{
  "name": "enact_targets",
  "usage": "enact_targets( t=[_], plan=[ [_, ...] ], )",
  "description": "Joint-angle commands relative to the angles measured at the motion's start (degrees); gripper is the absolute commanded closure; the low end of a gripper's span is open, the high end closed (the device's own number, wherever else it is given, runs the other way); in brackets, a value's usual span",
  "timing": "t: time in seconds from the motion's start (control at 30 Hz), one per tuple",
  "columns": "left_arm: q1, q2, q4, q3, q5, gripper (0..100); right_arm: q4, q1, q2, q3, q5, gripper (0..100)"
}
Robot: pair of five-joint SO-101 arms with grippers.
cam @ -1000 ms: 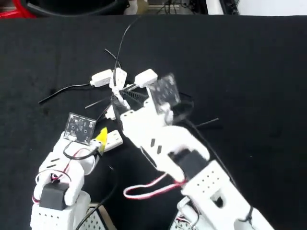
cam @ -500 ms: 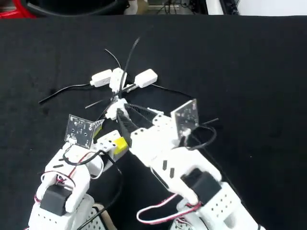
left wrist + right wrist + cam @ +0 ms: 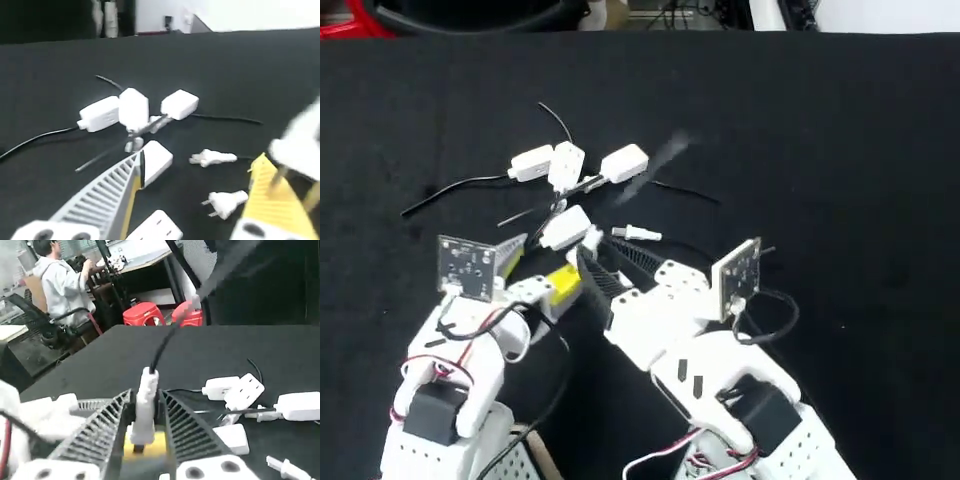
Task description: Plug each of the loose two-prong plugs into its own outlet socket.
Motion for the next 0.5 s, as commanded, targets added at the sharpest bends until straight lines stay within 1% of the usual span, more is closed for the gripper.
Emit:
enact_targets(
  t=[0.0, 0.07, 0.33, 0.47],
  plan=[
    [-2.24, -0.35, -2.90, -3.38, 1.14, 66, 1.41, -1.67, -0.31, -0.04, 0.79, 98.7],
    [-2.42, -0.35, -2.90, -3.47, 0.88, 66, 1.41, -1.85, -0.22, -0.13, 2.02, 98.7],
    [-2.51, -0.35, -2.99, -3.30, 0.79, 66, 1.41, -1.85, 0.04, -0.22, 2.64, 98.7],
    [-2.86, -0.35, -2.99, -3.30, 0.79, 66, 3.87, -1.85, 0.13, -1.10, 5.71, 98.7]
  ],
)
